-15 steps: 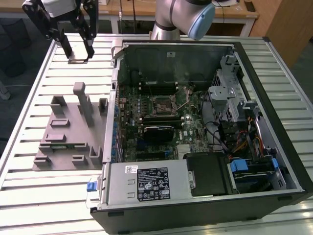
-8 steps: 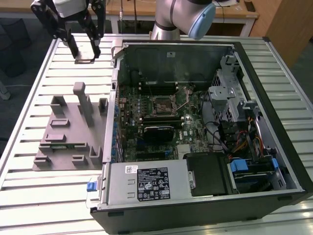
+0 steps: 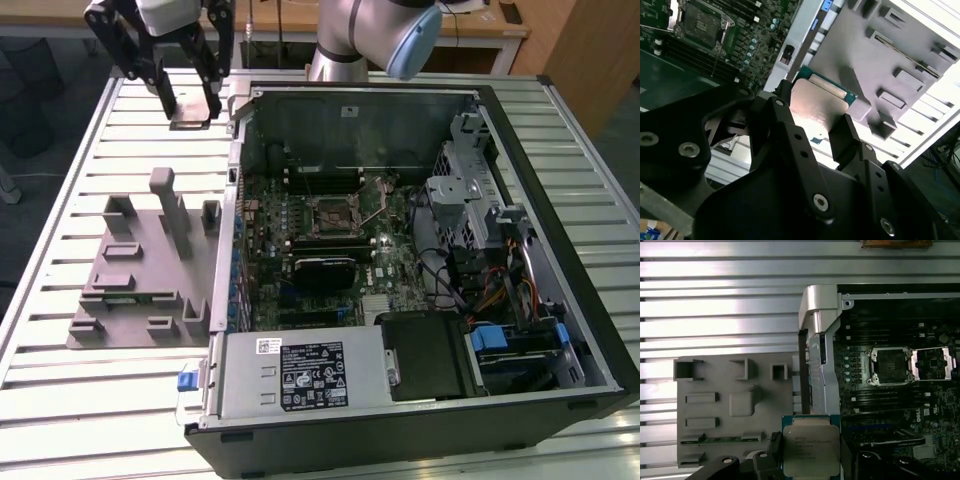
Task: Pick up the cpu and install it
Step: 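Pick up the cpu and move it towards the insertion slot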
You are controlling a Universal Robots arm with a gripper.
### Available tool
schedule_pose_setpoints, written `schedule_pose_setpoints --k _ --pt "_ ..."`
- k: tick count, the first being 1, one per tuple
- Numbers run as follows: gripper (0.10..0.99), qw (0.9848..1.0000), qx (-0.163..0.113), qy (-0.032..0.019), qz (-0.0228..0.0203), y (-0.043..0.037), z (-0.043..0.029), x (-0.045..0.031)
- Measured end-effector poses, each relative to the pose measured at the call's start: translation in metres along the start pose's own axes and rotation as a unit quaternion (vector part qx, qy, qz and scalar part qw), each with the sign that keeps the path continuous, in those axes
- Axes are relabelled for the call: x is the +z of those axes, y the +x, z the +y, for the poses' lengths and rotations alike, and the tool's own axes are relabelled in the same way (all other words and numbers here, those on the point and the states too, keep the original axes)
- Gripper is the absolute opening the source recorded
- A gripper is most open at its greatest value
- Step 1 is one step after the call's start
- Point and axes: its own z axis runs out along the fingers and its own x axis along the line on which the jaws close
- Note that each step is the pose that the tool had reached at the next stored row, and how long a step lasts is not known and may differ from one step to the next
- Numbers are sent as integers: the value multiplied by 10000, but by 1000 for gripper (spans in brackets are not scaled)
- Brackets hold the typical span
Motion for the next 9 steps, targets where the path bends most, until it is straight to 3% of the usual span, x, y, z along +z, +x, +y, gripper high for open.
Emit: schedule_pose_setpoints --k 9 --pt "545 10000 0 0 4 -208 15 16"
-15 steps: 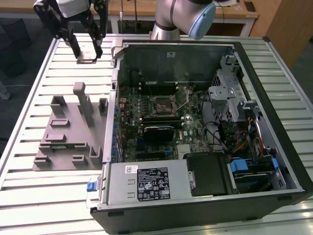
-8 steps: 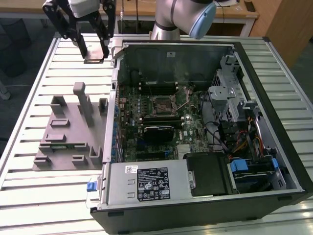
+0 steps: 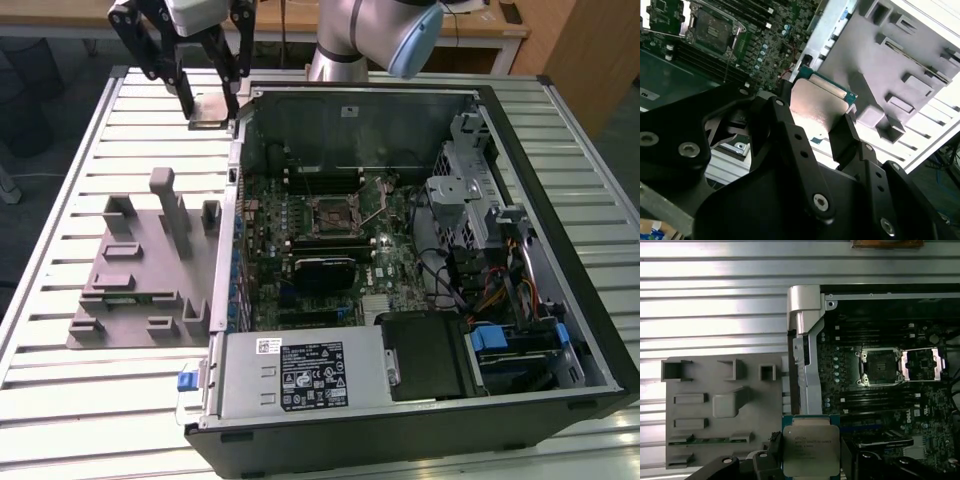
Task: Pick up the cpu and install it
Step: 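Pick up the cpu and move it towards the insertion slot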
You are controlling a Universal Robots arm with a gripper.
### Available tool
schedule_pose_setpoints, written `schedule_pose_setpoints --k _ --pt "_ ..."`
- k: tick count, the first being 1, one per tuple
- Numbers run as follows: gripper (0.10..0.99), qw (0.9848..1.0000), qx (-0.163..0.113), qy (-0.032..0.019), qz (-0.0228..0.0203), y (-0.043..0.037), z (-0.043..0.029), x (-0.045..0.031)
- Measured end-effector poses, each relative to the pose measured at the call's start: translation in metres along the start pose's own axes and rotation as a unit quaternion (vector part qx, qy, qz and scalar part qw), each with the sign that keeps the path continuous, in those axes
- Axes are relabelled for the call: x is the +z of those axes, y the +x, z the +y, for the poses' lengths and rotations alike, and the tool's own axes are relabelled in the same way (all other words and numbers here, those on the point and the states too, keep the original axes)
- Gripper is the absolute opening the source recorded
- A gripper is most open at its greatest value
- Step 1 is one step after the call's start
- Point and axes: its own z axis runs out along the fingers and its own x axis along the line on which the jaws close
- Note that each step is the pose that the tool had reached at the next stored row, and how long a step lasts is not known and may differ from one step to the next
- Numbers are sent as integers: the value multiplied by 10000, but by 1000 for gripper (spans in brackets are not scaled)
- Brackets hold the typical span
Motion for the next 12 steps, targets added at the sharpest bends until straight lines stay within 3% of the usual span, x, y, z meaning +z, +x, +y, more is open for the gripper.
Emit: schedule_pose_setpoints --k 6,12 --pt "545 10000 1 1 7 -118 9 14" --pt "545 10000 2 4 43 -228 15 58"
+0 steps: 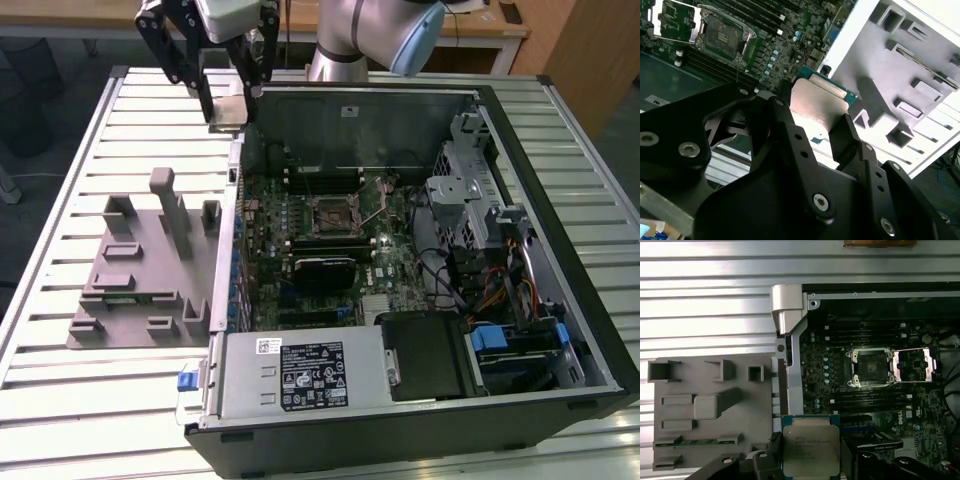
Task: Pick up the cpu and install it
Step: 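Pick up the cpu and move it towards the insertion slot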
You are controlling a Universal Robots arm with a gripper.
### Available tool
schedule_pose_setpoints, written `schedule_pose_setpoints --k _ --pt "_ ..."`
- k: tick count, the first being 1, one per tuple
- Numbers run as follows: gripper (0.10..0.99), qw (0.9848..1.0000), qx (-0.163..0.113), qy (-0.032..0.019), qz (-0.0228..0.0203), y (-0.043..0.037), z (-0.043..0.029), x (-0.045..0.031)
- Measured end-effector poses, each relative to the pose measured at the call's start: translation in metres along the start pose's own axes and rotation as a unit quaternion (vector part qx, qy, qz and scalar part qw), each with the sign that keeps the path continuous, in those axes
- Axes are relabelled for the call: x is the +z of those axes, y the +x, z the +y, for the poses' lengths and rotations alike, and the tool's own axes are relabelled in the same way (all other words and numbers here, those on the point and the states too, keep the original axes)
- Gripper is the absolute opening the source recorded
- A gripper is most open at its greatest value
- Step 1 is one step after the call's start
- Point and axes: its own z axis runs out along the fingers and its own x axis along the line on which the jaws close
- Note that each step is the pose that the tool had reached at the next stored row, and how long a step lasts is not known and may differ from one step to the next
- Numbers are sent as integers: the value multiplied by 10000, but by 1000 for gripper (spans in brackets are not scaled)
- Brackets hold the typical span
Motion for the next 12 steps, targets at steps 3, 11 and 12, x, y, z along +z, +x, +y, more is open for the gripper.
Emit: schedule_pose_setpoints --k 3,11,12 --pt "545 10000 2 1 21 -59 3 32" --pt "545 10000 5 5 65 -210 12 118" --pt "545 10000 5 5 70 -231 13 128"
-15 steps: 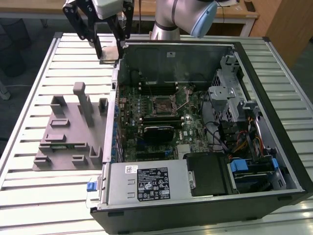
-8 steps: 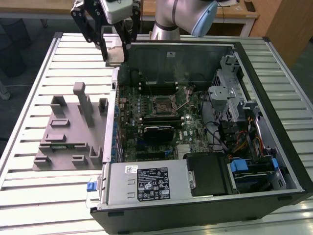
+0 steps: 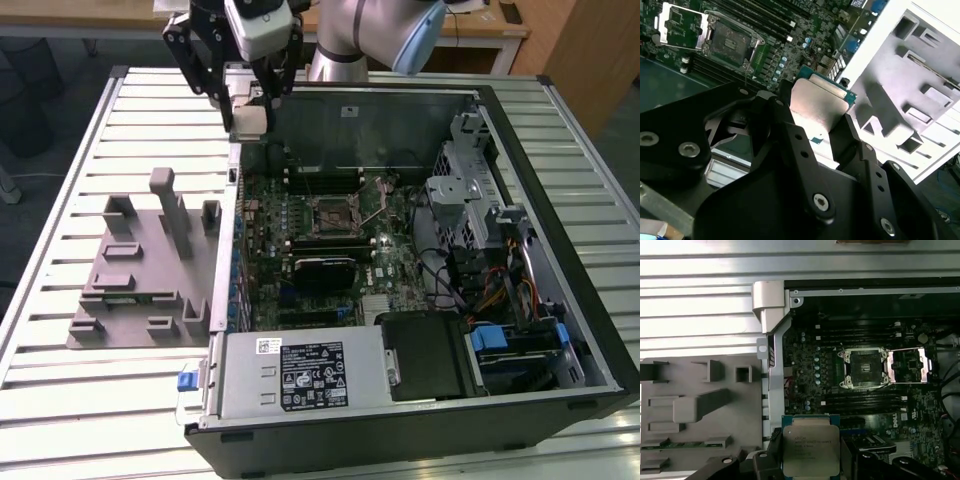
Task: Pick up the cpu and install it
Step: 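Pick up the cpu and move it towards the insertion slot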
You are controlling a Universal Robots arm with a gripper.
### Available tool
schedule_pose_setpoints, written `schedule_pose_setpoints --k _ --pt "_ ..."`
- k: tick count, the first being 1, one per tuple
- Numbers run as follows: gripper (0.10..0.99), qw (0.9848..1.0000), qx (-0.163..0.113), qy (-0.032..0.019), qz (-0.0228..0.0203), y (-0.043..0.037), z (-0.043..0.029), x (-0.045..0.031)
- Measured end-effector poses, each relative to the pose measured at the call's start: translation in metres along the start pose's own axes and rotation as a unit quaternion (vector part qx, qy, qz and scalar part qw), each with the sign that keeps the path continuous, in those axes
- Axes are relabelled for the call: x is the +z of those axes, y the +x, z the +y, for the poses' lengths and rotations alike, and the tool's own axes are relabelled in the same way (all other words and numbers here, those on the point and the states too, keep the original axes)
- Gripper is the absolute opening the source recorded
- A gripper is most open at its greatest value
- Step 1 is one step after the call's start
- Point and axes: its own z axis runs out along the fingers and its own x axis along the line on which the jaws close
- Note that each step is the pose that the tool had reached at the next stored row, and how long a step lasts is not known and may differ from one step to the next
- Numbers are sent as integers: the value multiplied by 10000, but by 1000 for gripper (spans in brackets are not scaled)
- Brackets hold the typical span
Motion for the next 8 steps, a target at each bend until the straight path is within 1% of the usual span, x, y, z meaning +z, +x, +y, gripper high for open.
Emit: schedule_pose_setpoints --k 8 --pt "545 10000 2 2 34 -182 14 88"
